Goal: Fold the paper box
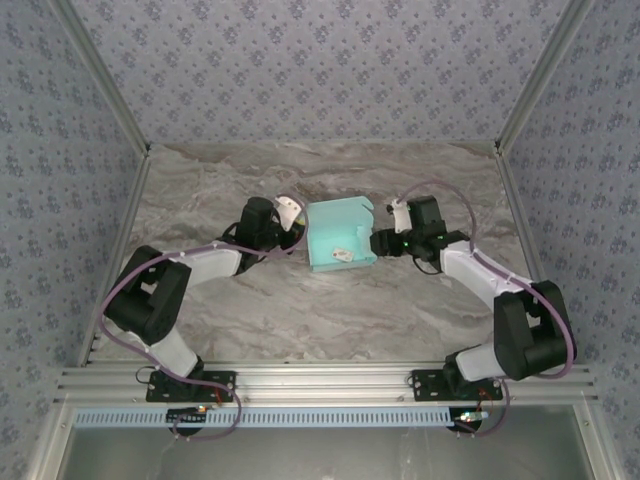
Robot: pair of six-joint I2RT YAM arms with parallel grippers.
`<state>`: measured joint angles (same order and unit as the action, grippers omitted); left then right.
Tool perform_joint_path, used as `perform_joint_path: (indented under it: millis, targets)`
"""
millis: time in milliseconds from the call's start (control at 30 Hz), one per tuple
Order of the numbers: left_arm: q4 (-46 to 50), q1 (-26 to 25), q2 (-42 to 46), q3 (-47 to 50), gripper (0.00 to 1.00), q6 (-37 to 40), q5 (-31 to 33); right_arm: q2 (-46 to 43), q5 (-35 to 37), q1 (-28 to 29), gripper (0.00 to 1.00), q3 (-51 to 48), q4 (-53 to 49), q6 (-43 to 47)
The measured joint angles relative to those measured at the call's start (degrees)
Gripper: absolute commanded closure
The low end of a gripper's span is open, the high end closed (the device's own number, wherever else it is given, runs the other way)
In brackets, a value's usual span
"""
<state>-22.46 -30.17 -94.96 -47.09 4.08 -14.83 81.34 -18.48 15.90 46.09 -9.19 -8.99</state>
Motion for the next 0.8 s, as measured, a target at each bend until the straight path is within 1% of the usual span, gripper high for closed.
perform_joint_path:
  millis: [200, 400, 500, 600, 667, 800]
  targets:
    - [0.0, -0.2, 0.0, 0.0, 1.00, 0.0, 0.0, 6.3, -8.5, -3.8, 0.49, -0.1, 4.6, -4.9]
    - [0.0, -0.3, 0.0, 0.0, 1.00, 0.0, 0.0, 12.1, -14.2, -4.4, 0.53, -0.9, 10.8, -9.3]
    - [0.0, -0.4, 0.0, 0.0, 1.00, 0.2, 0.0, 13.5, -15.9, -4.1, 0.54, -1.9, 13.5, -11.1]
    - [0.3, -0.7, 0.2, 0.0, 1.00, 0.5, 0.0, 13.6, -16.5, -3.6, 0.60, -2.8, 15.2, -12.5]
    - [0.7, -0.7, 0.5, 0.0, 1.00, 0.5, 0.1, 13.6, -16.5, -3.1, 0.64, -3.0, 16.1, -13.3]
    - [1.3, -1.2, 0.8, 0.0, 1.00, 0.4, 0.7, 13.6, -15.4, -1.6, 0.67, -3.2, 17.2, -14.4]
